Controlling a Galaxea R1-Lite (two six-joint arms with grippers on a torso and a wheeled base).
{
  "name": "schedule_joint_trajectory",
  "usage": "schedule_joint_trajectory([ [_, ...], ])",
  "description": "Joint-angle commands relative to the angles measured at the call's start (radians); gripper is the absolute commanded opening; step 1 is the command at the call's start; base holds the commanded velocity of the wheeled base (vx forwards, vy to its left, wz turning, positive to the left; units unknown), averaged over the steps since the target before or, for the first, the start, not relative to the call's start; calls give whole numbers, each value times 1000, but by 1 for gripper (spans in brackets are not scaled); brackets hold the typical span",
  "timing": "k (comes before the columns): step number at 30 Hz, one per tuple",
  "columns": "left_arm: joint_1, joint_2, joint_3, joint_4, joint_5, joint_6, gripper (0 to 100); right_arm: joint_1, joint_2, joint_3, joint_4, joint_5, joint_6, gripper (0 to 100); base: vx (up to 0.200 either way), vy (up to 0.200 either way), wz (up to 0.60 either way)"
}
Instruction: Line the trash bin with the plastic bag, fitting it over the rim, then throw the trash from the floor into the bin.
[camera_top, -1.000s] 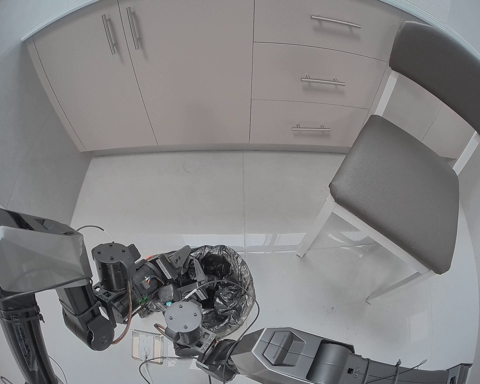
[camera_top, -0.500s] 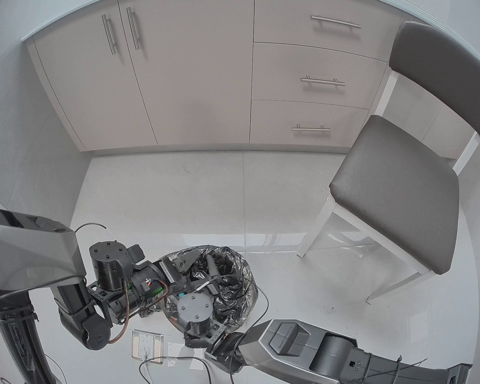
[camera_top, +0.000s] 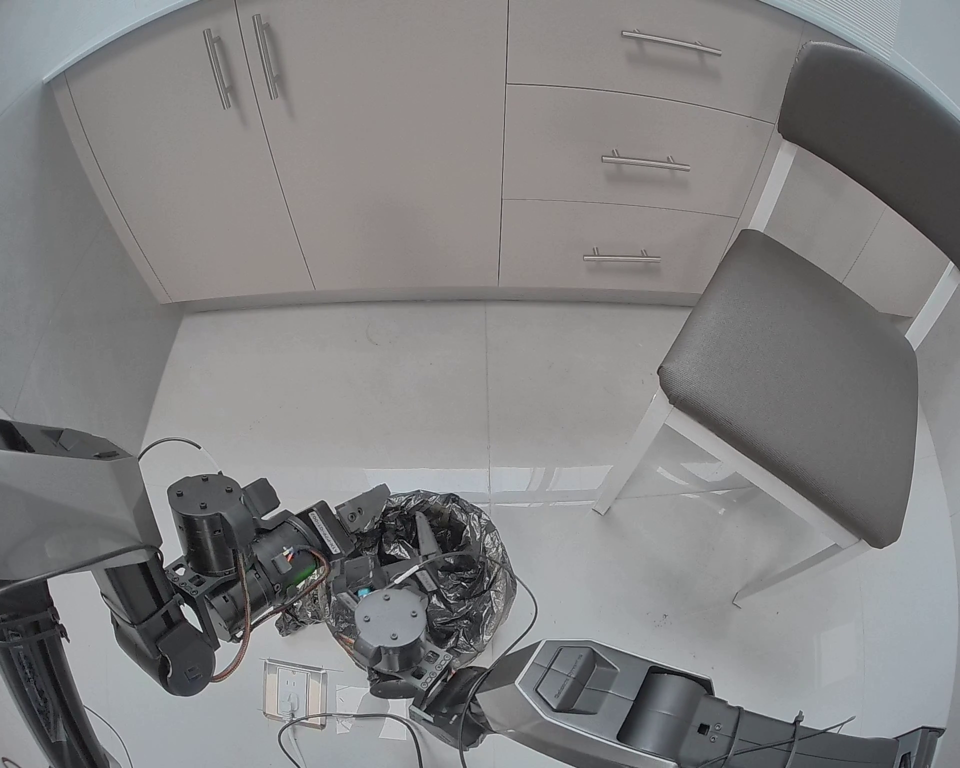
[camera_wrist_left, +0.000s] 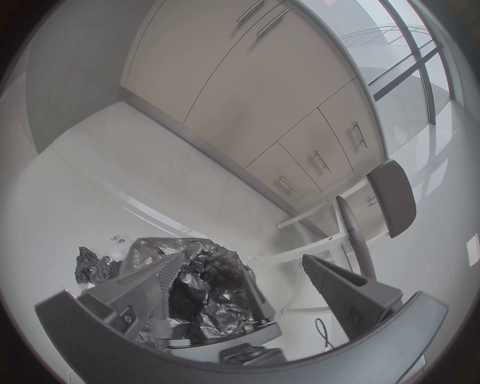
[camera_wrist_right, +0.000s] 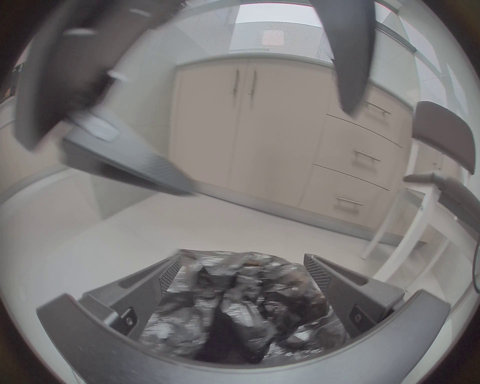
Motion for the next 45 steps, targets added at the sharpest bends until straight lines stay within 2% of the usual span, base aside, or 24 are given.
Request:
schedule_joint_trajectory([
  [1,18,-5,-3,-3,4,13,100,11,-17,24,-2,1,0,100,0,0,0],
  [6,49,18,-17,-3,12,93,100,22,-88,116,-2,1,-1,100,0,0,0],
  [11,49,3,-19,-3,70,131,100,22,-197,228,-3,-18,-1,100,0,0,0],
  [13,47,-16,-17,-3,99,184,100,13,-284,311,-11,-19,-1,100,0,0,0],
  [17,52,-23,-16,-3,102,199,100,5,-367,383,-20,-21,-1,100,0,0,0],
  [20,70,-19,-17,1,124,257,100,1,-430,434,-23,-28,0,100,0,0,0],
  [21,92,-8,-20,-3,130,317,100,-2,-468,452,-23,-36,0,100,0,0,0],
  [24,143,18,-48,-1,129,414,100,-13,-534,477,-26,-48,-1,100,0,0,0],
  [27,199,33,-89,20,127,469,100,-30,-619,504,-23,-59,-3,100,0,0,0],
  [29,201,33,-91,22,127,472,100,-31,-623,506,-23,-58,-3,100,0,0,0],
  [30,235,24,-123,91,121,477,100,-64,-686,509,-26,-59,0,100,0,0,0],
  [33,264,13,-201,192,116,477,100,-111,-744,484,-25,-59,3,100,0,0,0],
  [38,319,24,-474,528,79,477,100,-183,-833,447,-19,-59,2,100,0,0,0],
  [40,345,53,-594,652,35,480,100,-196,-859,449,-20,-58,2,100,0,0,0],
  [42,373,95,-674,699,-13,495,100,-203,-869,449,-25,-58,2,100,0,0,0],
  [44,414,150,-737,709,-83,575,100,-209,-872,446,-25,-58,2,100,0,0,0],
  [45,419,159,-744,709,-89,590,100,-209,-872,446,-25,-56,2,100,0,0,0],
])
